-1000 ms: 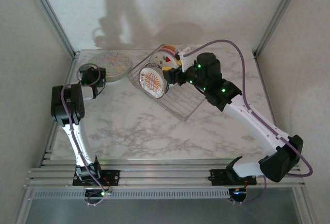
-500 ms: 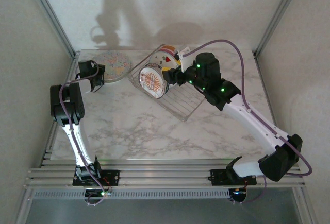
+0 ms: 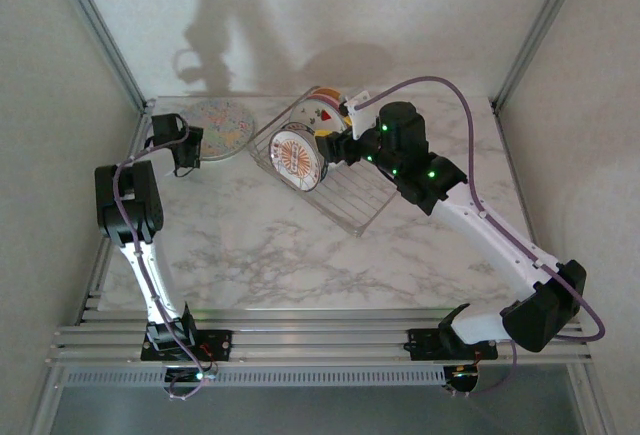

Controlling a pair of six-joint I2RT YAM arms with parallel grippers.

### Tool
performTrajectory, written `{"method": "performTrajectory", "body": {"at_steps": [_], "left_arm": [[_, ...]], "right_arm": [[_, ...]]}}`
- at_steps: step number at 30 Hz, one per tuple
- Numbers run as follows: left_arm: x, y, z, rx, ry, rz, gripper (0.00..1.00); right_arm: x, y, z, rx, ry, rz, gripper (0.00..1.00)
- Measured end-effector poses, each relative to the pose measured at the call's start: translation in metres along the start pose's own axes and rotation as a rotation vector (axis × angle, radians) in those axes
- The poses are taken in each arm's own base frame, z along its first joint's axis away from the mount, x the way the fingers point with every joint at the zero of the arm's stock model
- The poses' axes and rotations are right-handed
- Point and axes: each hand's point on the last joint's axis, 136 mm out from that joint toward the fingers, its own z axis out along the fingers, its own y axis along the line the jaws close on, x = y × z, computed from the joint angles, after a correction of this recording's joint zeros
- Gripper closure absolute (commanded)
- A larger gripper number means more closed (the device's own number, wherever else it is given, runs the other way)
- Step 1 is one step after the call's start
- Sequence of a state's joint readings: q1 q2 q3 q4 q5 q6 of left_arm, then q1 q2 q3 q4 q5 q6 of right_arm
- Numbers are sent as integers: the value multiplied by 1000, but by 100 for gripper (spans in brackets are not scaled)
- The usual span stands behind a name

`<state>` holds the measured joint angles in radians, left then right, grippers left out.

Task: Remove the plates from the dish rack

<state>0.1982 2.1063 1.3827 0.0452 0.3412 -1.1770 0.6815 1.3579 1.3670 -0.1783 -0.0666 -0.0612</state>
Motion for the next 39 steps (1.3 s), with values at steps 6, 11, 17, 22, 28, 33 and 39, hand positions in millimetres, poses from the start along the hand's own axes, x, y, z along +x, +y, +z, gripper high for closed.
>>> {"method": "performTrajectory", "body": {"at_steps": [6, 11, 17, 22, 28, 33, 39], "left_arm": [[2, 4, -4, -27, 5, -6, 32], [2, 6, -6, -41, 6, -9, 31], [4, 9, -9, -57, 10, -9, 29], [6, 14, -13, -71, 15, -9, 29], [10, 22, -18, -87, 21, -5, 28], [11, 19, -25, -82, 23, 4, 28], [23, 0, -52, -38, 22, 32, 26]], "right_arm": [[-2, -15, -3, 74, 12, -1, 27], [0, -47, -9, 169, 27, 16, 28], [9, -93, -16, 269, 51, 47, 30], [30, -127, -7, 322, 105, 70, 31], [59, -147, 15, 331, 180, 97, 32], [64, -153, 28, 316, 200, 110, 32], [64, -158, 47, 288, 217, 108, 37]]}}
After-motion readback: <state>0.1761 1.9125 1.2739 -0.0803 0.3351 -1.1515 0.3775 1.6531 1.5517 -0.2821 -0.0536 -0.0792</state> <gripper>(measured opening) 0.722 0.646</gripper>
